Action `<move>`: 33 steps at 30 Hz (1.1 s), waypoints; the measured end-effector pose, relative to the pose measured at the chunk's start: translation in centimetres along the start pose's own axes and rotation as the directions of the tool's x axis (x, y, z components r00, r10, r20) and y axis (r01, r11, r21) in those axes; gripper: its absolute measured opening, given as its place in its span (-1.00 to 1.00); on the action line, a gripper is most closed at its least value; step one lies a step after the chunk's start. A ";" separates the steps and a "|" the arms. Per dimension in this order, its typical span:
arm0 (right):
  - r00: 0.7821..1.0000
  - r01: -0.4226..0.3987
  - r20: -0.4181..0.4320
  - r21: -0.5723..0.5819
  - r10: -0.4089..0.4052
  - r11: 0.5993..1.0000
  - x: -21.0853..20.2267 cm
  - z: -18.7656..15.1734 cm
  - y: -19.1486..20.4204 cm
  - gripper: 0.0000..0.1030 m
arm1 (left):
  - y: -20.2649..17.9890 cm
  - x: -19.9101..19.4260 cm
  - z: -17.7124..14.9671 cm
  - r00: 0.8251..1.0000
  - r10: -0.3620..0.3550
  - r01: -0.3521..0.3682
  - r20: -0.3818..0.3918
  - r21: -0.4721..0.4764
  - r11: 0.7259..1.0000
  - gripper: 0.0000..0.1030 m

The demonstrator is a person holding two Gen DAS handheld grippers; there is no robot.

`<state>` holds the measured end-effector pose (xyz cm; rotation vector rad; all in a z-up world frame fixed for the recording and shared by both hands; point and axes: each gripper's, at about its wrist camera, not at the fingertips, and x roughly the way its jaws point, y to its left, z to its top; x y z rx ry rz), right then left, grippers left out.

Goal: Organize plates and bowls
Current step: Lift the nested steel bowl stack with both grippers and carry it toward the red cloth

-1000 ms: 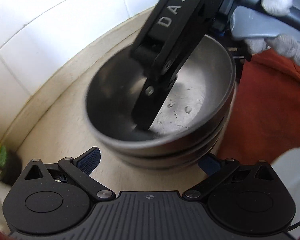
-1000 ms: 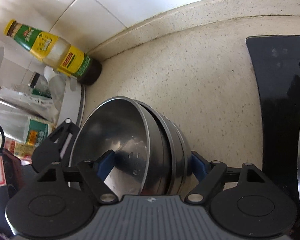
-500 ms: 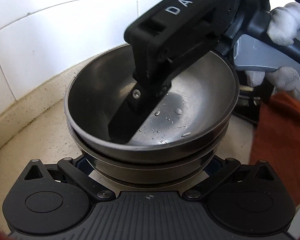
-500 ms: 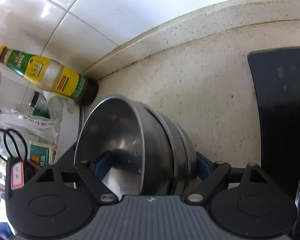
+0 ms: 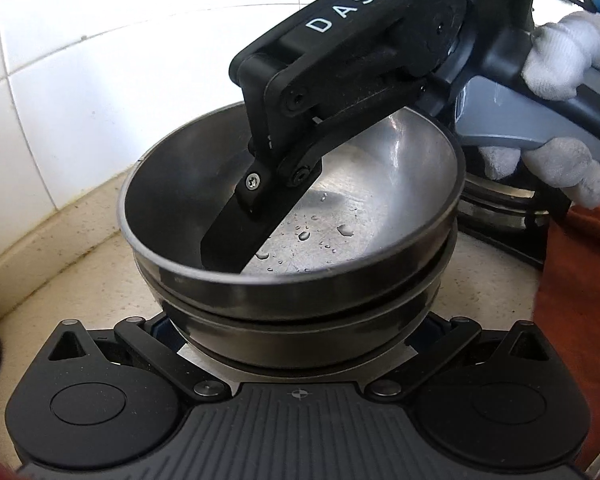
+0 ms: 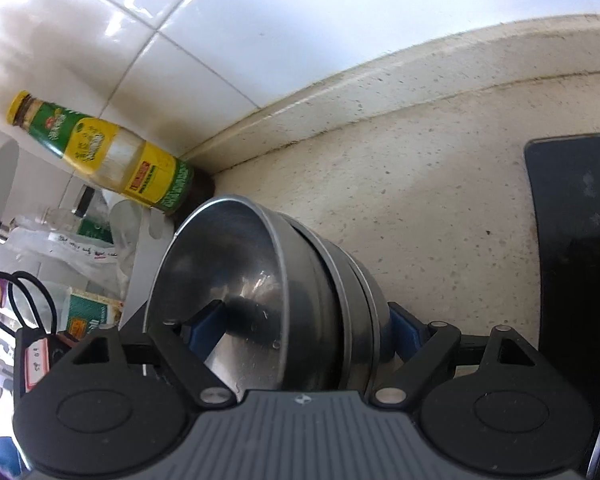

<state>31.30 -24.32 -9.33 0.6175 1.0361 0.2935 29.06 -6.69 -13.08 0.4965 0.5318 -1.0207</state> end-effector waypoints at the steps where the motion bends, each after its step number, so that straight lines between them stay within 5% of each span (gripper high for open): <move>1: 1.000 -0.006 0.005 -0.002 0.006 1.000 -0.2 0.0 0.2 0.64 | 0.0 -0.2 0.3 1.000 0.010 -0.010 -0.003 0.007 1.000 1.00; 9: 0.995 -0.045 0.082 -0.105 0.054 0.993 -3.8 -0.2 4.4 0.64 | -0.8 -4.4 2.7 0.993 0.111 -0.112 0.043 0.018 0.994 1.00; 19: 0.984 -0.065 0.147 -0.241 0.103 0.968 -10.3 -3.6 11.2 0.63 | -5.2 -13.0 5.9 0.959 0.268 -0.274 0.091 0.052 0.960 1.00; 33: 0.986 -0.130 0.052 -0.327 0.156 0.936 -13.3 -10.2 13.5 0.63 | -13.3 -18.7 5.4 0.915 0.403 -0.402 0.017 -0.020 0.915 1.00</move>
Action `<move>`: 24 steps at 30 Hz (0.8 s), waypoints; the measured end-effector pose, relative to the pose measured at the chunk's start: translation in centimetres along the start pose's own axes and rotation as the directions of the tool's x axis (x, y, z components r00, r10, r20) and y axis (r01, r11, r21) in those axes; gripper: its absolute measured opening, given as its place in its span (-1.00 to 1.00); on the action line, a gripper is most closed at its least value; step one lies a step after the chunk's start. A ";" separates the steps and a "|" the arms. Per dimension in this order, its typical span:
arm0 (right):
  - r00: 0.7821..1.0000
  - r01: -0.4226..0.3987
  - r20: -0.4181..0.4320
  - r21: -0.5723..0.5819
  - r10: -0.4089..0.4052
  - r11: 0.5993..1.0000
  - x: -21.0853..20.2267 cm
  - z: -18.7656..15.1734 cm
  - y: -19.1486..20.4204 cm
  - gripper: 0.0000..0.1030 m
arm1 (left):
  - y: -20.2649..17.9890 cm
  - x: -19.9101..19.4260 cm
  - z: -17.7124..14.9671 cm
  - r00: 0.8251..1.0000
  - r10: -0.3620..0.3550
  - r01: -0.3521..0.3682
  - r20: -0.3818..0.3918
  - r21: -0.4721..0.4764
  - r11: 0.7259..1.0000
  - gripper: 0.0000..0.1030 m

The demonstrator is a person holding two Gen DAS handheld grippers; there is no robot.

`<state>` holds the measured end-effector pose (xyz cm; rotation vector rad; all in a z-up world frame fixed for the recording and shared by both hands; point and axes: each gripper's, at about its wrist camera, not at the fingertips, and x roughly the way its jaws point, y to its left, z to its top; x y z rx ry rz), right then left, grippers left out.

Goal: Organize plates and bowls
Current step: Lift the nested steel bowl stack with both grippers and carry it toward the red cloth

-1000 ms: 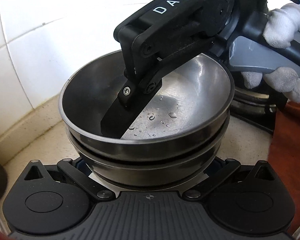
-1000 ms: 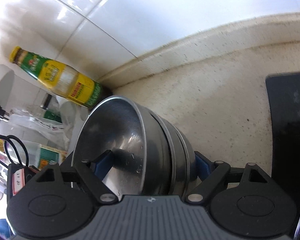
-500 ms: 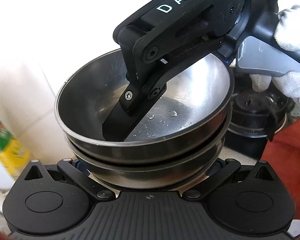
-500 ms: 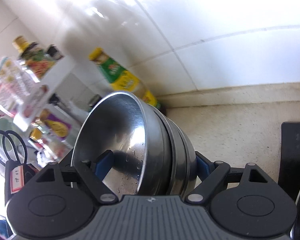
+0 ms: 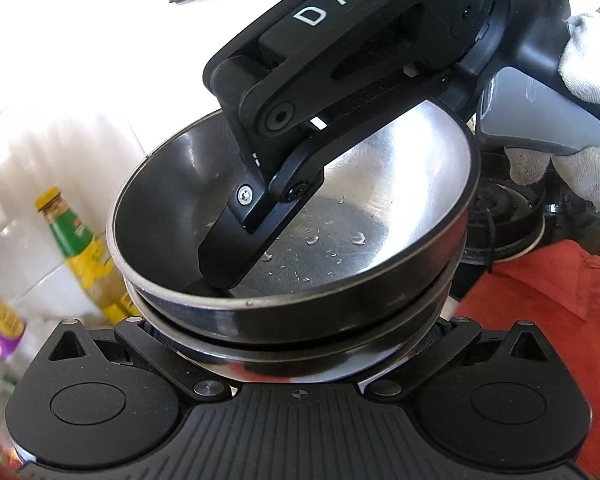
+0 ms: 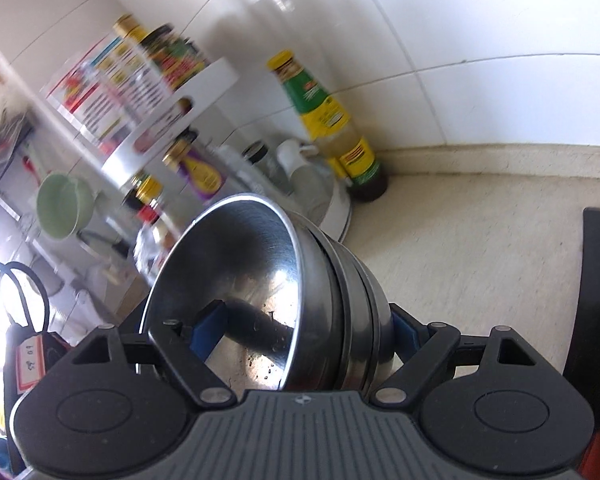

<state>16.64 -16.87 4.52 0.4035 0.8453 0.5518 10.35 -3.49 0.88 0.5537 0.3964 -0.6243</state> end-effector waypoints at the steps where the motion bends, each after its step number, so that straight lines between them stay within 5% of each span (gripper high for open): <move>1: 1.000 -0.006 -0.005 -0.006 0.006 1.000 -0.1 -0.4 0.3 0.63 | -0.4 -0.4 0.2 1.000 0.009 -0.009 -0.007 -0.004 1.000 1.00; 12: 0.994 -0.047 -0.099 -0.027 0.044 0.999 -0.2 -6.3 2.1 0.63 | -4.2 -3.5 -0.2 0.996 0.050 -0.055 -0.071 -0.067 0.996 1.00; 24: 0.982 -0.031 -0.188 0.015 0.034 0.999 3.7 -12.2 0.9 0.63 | -5.7 -5.2 -6.5 0.983 0.033 -0.055 -0.182 -0.119 0.991 1.00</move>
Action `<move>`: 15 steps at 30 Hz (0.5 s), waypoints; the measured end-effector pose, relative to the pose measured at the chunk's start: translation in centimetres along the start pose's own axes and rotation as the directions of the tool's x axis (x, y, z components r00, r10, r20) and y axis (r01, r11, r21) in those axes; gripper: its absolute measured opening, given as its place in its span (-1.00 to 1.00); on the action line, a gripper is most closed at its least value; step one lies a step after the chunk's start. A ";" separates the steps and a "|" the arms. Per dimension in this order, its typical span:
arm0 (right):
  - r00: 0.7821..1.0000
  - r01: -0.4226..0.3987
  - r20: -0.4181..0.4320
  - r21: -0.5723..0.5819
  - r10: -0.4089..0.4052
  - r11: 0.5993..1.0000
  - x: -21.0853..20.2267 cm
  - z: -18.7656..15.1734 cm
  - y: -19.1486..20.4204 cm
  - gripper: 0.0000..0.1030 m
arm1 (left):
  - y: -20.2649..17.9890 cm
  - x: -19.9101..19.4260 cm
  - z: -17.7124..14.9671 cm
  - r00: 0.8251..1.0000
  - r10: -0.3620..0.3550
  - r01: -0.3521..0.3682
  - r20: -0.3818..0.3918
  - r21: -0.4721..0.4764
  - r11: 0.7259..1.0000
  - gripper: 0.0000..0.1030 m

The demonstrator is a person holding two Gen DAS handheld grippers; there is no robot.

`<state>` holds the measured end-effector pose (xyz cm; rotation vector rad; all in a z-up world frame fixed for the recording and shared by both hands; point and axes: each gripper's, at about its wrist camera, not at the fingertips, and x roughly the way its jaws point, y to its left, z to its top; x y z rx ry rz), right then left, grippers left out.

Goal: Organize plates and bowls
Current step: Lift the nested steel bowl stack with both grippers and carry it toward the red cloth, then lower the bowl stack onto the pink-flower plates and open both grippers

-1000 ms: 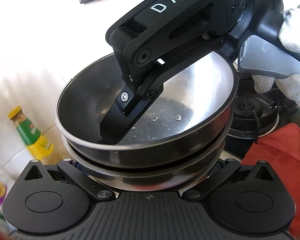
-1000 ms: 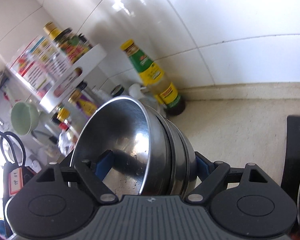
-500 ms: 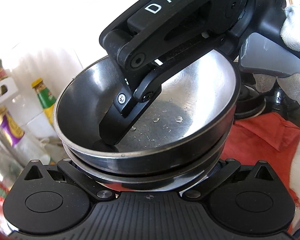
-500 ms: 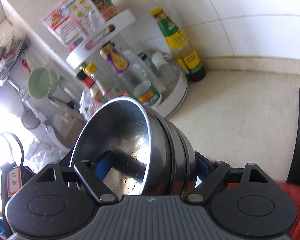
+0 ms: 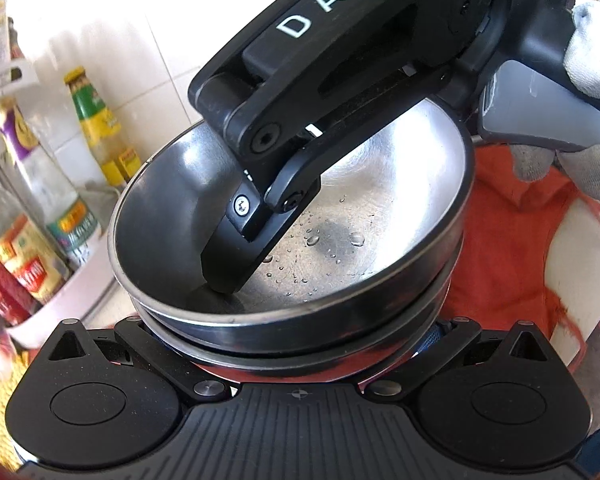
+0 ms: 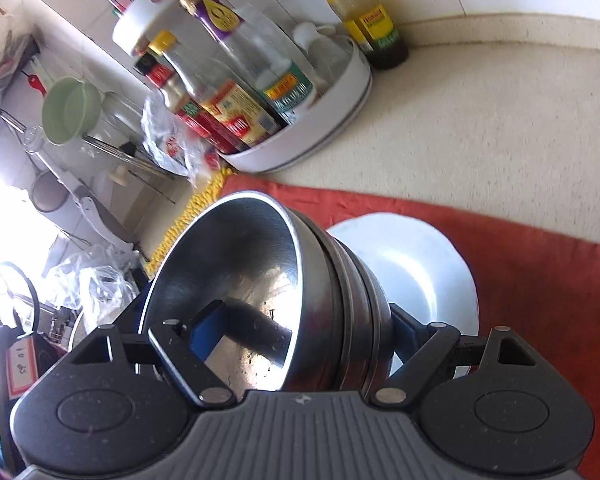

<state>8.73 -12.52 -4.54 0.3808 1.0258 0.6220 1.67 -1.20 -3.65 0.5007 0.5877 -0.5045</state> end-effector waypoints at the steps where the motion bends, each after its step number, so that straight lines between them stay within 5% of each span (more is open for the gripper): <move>1: 1.000 0.005 -0.001 0.001 -0.005 1.000 0.3 -0.2 -0.1 0.63 | -0.1 0.3 -0.1 1.000 0.006 -0.006 -0.008 0.000 1.000 1.00; 15: 0.998 0.039 0.047 -0.025 -0.038 0.999 2.4 -0.6 -1.4 0.53 | -0.9 1.7 -2.8 0.998 0.029 -0.029 -0.052 -0.007 1.000 1.00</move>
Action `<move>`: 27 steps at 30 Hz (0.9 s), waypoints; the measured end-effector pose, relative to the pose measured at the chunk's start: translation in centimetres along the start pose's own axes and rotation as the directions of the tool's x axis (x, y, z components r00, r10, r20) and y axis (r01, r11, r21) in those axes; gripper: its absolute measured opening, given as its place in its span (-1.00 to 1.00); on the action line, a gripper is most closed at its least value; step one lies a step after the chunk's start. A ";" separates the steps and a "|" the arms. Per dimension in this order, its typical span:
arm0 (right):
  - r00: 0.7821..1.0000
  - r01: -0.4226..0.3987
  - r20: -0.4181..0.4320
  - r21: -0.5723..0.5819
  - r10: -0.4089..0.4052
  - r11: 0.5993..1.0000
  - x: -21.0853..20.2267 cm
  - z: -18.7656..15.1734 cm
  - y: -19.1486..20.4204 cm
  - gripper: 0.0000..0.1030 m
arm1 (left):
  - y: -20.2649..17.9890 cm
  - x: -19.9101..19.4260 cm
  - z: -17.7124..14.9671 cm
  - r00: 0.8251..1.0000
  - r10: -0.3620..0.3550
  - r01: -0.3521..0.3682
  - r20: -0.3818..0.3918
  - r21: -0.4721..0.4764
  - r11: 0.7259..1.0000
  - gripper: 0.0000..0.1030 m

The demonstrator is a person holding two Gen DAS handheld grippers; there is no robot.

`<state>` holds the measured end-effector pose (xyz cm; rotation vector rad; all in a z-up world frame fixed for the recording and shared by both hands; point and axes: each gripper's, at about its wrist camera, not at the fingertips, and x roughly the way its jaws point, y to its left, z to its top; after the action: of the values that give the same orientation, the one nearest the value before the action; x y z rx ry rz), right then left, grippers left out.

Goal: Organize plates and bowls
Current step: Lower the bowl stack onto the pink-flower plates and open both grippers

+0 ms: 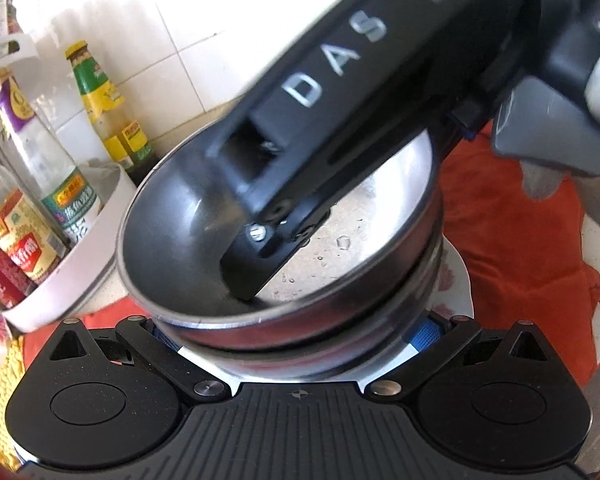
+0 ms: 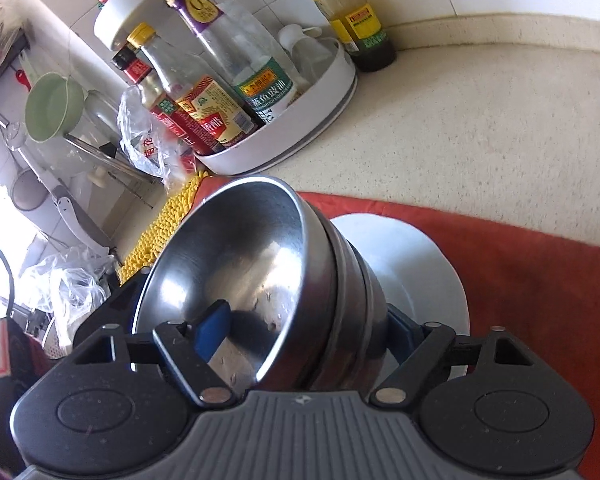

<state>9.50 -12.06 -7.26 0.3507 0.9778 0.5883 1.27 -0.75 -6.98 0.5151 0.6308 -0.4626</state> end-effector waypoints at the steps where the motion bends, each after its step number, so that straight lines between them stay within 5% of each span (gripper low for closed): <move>1: 1.000 -0.004 0.007 -0.009 0.004 1.000 0.0 -0.2 0.0 0.53 | 0.3 0.4 0.2 1.000 -0.002 0.002 -0.010 -0.005 1.000 1.00; 13: 0.996 0.081 0.034 -0.104 -0.078 0.991 -1.0 -0.6 0.9 0.53 | 0.2 -2.5 0.0 0.997 0.025 -0.018 -0.079 0.084 0.996 1.00; 19: 0.990 0.064 0.132 -0.064 -0.055 0.996 -5.1 -0.2 1.2 0.53 | 0.9 -3.5 -0.6 0.998 0.028 -0.029 -0.060 -0.029 0.999 1.00; 27: 0.958 0.219 0.201 -0.053 -0.204 0.974 -9.6 -5.9 3.9 0.53 | 4.1 -7.3 -1.5 0.997 0.075 -0.075 -0.014 -0.303 0.950 1.00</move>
<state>-0.76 -14.70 -1.82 0.2282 0.7909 0.3863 -2.36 5.12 -2.02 0.2456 0.6682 -0.2853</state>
